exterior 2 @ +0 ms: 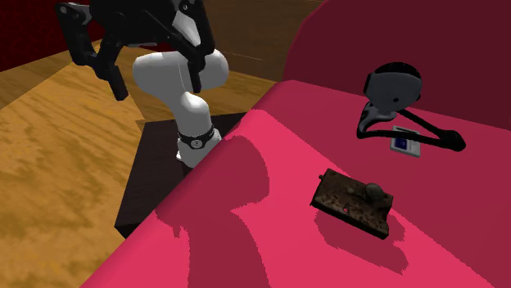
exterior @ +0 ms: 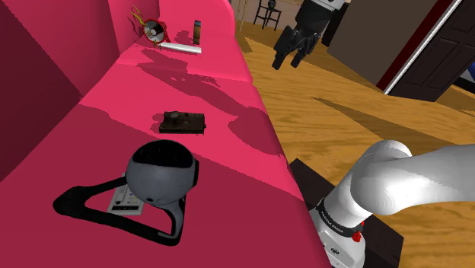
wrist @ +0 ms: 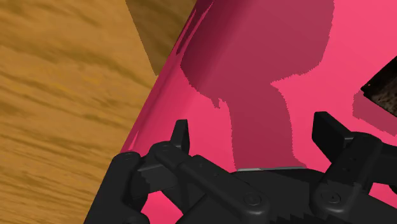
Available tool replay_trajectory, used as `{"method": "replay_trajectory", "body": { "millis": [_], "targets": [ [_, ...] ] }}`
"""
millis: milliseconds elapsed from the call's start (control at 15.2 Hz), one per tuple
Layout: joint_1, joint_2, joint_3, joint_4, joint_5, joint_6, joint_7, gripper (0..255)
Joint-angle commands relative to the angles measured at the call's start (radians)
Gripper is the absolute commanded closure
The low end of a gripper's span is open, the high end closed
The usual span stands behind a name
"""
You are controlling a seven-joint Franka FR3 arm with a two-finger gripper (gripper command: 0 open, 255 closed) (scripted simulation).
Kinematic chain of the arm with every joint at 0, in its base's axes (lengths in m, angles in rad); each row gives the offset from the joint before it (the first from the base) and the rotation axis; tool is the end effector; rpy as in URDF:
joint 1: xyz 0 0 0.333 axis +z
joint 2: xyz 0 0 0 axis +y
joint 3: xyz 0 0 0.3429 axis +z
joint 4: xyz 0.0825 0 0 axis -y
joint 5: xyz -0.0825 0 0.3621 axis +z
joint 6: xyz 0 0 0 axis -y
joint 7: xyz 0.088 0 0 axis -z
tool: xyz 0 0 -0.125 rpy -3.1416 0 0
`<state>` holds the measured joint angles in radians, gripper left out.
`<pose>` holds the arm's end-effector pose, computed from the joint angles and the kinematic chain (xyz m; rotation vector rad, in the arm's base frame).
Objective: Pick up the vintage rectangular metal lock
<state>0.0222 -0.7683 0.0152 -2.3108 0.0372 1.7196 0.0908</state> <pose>0.2889 0.0167 0.6221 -3.0909 0.0912 -0.2713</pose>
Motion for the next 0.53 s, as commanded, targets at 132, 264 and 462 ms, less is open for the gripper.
{"method": "replay_trajectory", "body": {
  "millis": [132, 264, 462],
  "targets": [
    [0.014, 0.041, 0.043, 0.013, 0.012, 0.019, 0.036, 0],
    [0.026, 0.085, 0.086, 0.031, 0.021, 0.037, 0.072, 0],
    [0.042, 0.158, 0.149, 0.064, 0.029, 0.062, 0.126, 0]
  ]
}}
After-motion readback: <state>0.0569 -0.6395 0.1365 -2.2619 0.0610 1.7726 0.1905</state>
